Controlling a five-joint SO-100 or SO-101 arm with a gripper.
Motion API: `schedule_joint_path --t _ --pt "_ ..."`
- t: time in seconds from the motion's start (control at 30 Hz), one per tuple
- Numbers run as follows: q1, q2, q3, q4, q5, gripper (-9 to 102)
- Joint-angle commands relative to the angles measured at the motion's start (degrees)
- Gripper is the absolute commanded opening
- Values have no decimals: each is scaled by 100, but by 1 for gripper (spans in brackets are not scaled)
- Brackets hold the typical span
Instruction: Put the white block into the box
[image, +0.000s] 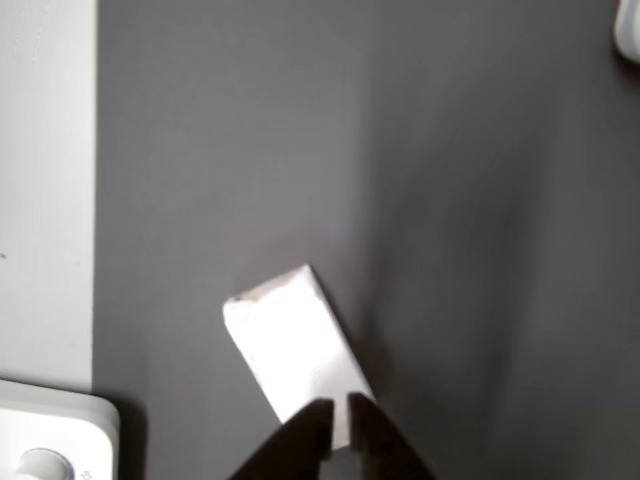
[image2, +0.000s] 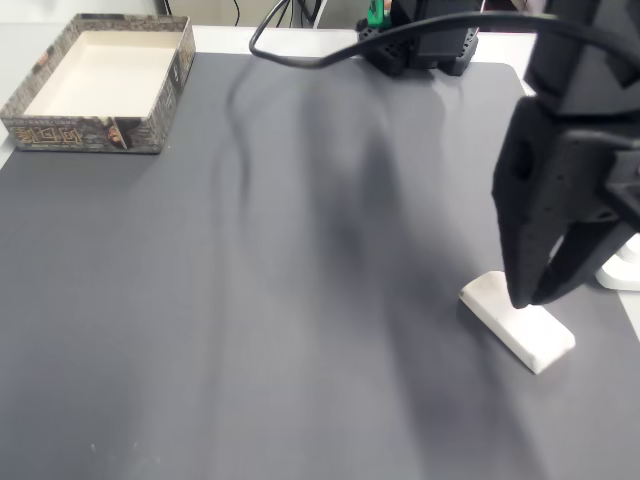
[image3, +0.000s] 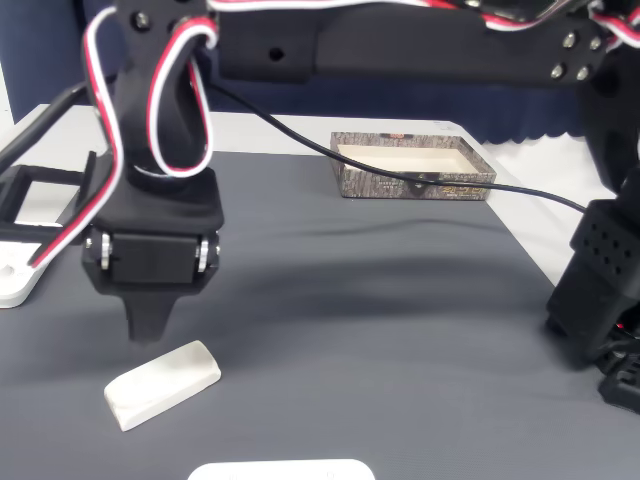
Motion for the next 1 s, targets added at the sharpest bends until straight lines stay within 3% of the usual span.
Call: schedule_joint_path --t 0.0,0.37,0.97 --pt "-141 53 -571 141 62 -2" --pt "-158 -114 -835 422 105 -2" --pt "-158 -167 -923 738 1925 -2"
